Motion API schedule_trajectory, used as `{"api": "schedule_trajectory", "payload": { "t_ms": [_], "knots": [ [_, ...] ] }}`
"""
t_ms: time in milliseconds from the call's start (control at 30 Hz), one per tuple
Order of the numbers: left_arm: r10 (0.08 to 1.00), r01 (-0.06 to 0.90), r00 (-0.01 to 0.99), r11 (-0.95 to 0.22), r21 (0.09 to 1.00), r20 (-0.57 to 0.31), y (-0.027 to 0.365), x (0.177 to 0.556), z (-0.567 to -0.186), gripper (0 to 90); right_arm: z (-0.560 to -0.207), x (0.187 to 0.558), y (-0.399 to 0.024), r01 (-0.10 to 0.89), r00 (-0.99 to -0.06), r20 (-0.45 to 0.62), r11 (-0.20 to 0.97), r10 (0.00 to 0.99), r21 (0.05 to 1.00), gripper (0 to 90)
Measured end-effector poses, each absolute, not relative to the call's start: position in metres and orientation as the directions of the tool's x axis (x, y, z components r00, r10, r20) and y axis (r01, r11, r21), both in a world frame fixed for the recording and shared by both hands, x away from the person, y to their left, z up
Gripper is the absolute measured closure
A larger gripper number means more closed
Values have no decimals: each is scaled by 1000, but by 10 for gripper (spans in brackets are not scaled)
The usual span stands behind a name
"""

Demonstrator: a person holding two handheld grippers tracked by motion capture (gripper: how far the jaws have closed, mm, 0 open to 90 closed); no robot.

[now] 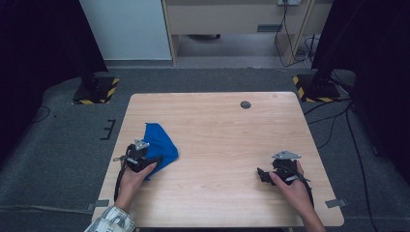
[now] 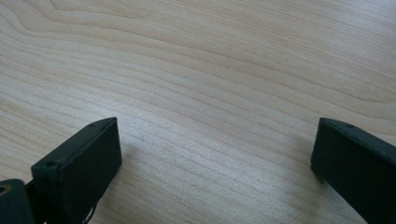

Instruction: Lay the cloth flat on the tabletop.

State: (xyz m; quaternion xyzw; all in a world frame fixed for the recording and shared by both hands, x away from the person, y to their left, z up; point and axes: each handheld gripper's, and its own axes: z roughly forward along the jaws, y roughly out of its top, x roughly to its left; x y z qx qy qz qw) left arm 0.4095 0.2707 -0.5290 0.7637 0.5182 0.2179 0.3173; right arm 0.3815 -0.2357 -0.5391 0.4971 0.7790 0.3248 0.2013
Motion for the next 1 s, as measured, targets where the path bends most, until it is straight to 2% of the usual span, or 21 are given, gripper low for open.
{"api": "schedule_trajectory", "payload": {
  "t_ms": [133,400,533,733,1000],
  "knots": [
    [931,652,366,-259,712,4,272,409,-528,333,-539,382,-236,643,-425,9,295,905,706,20],
    [928,644,373,-260,719,1,274,407,-526,589,-539,382,-236,644,-425,9,295,905,706,20],
    [924,638,382,-275,719,14,273,407,-525,673,-539,382,-236,644,-425,9,295,905,706,20],
    [923,633,385,-269,726,6,275,407,-524,733,-539,382,-236,644,-425,9,295,905,706,20],
    [919,606,393,-256,753,-4,273,404,-519,745,-539,382,-236,644,-425,9,295,905,706,20]
  ]
}}
